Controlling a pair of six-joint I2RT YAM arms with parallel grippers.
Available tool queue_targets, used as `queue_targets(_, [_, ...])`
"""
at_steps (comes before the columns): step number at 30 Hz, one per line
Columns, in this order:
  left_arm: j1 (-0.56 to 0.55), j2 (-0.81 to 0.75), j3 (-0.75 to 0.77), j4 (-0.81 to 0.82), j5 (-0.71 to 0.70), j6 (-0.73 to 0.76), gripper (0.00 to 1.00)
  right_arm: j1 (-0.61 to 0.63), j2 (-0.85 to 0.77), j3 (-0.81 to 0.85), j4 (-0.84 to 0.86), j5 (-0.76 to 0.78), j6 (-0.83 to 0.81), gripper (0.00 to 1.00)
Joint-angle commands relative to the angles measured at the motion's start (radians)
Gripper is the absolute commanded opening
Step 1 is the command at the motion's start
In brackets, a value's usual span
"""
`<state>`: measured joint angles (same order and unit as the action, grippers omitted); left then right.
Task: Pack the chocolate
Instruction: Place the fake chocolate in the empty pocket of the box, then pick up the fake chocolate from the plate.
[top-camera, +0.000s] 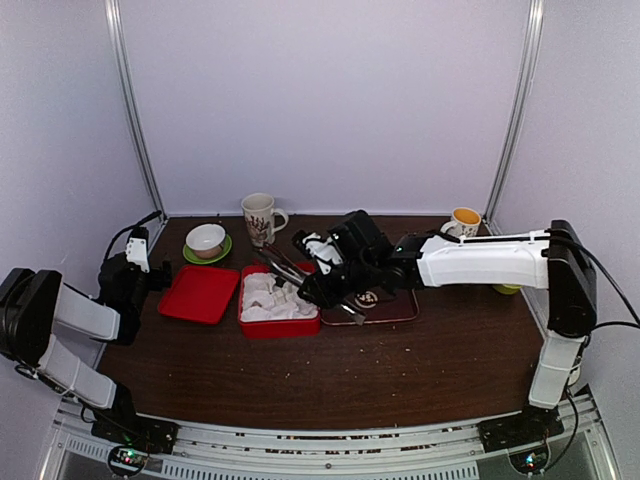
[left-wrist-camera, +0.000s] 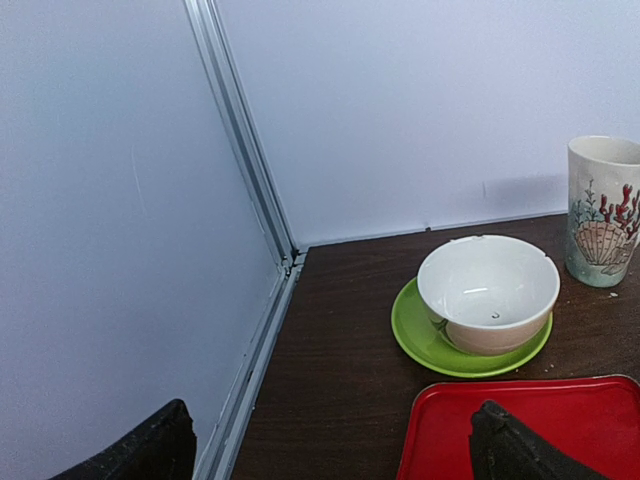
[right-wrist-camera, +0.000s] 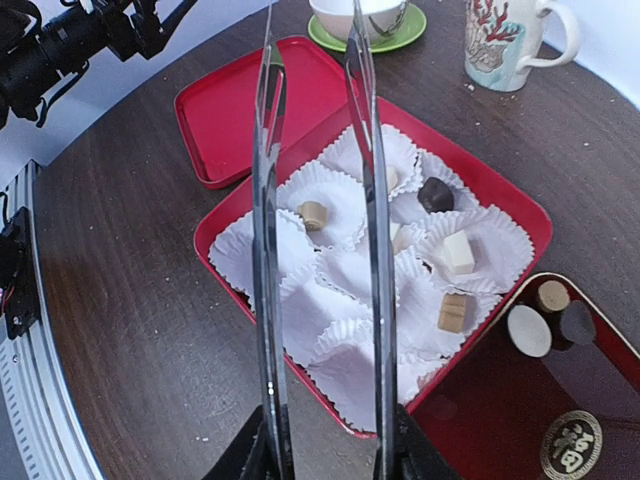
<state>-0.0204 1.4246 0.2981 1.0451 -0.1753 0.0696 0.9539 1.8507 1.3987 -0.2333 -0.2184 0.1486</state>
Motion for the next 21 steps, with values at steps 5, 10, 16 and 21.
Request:
queue_targets(5, [0.008, -0.001, -0.001, 0.033, 0.009, 0.006, 0.98, -0.021, -0.190, -0.195, -0.009, 0.120, -0.038, 0.34])
queue_targets(10, [0.008, -0.001, -0.001, 0.032, 0.009, 0.005, 0.98, -0.074, -0.277, -0.304, -0.037, 0.120, -0.023, 0.34])
queue_targets(16, [0.008, -0.001, 0.000, 0.032, 0.010, 0.006, 0.98, -0.129, -0.352, -0.407, -0.068, 0.145, -0.009, 0.34])
queue_targets(21, [0.007, -0.001, 0.001, 0.032, 0.010, 0.005, 0.98, -0.166, -0.344, -0.428, -0.093, 0.179, 0.026, 0.34])
